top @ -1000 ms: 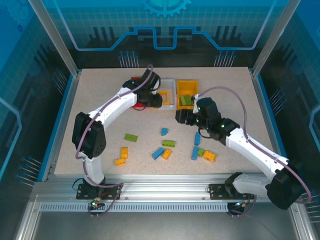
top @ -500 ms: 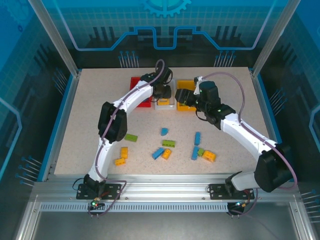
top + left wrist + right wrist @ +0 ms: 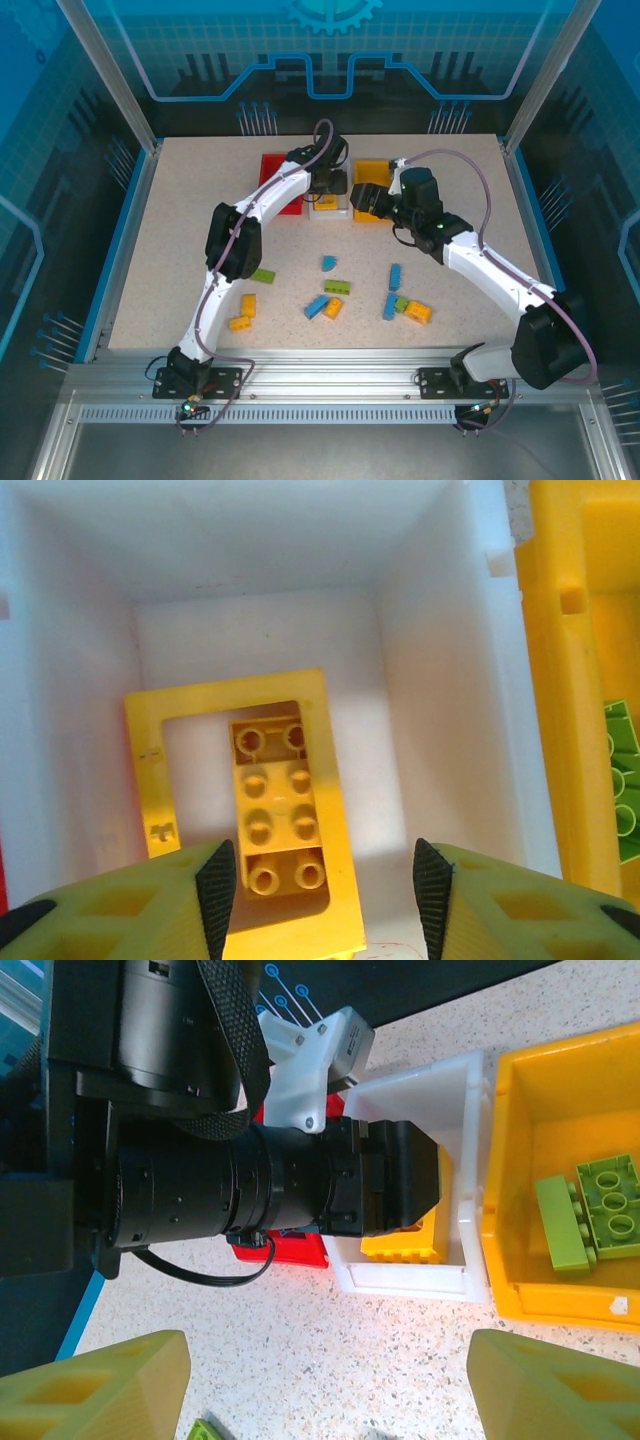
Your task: Sort the legos into containers by color
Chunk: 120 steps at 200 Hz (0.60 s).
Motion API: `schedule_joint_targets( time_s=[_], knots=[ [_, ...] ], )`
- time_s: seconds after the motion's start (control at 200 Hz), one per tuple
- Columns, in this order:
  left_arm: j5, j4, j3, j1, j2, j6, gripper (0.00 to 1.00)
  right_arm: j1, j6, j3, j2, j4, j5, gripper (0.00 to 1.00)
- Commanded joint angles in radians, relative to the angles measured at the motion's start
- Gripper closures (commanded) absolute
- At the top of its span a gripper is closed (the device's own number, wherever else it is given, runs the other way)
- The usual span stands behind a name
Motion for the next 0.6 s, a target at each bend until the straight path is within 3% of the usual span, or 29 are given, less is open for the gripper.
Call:
schedule_joint_targets(
  time_s=[0.0,0.145,0.325,0.43,0.595],
  knots=[
    [-0.009,-0.02,-0.001,0.001,-0.105,-0.003,0.5,-0.011,-0.009,-0.01,-0.044,-0.027,-0.006,0.26],
    [-0.001,0.031,-0.08,-0.024,-0.254,-0.027,0.54,0.001,-0.032,-0.023,-0.093,-0.141,0.062,0.31],
    [0.01,0.121,-0.302,-0.09,-0.496,-0.047,0.53,0.077,0.004,-0.015,-0.155,-0.462,0.245,0.38],
    [0.03,0.173,-0.489,-0.128,-0.658,-0.083,0.53,0.177,0.016,-0.036,-0.192,-0.564,0.317,0.39],
    [-0.016,0.231,-0.837,-0.187,-0.946,-0.207,0.52,0.366,-0.042,-0.055,-0.157,-0.551,0.321,0.36]
  ],
)
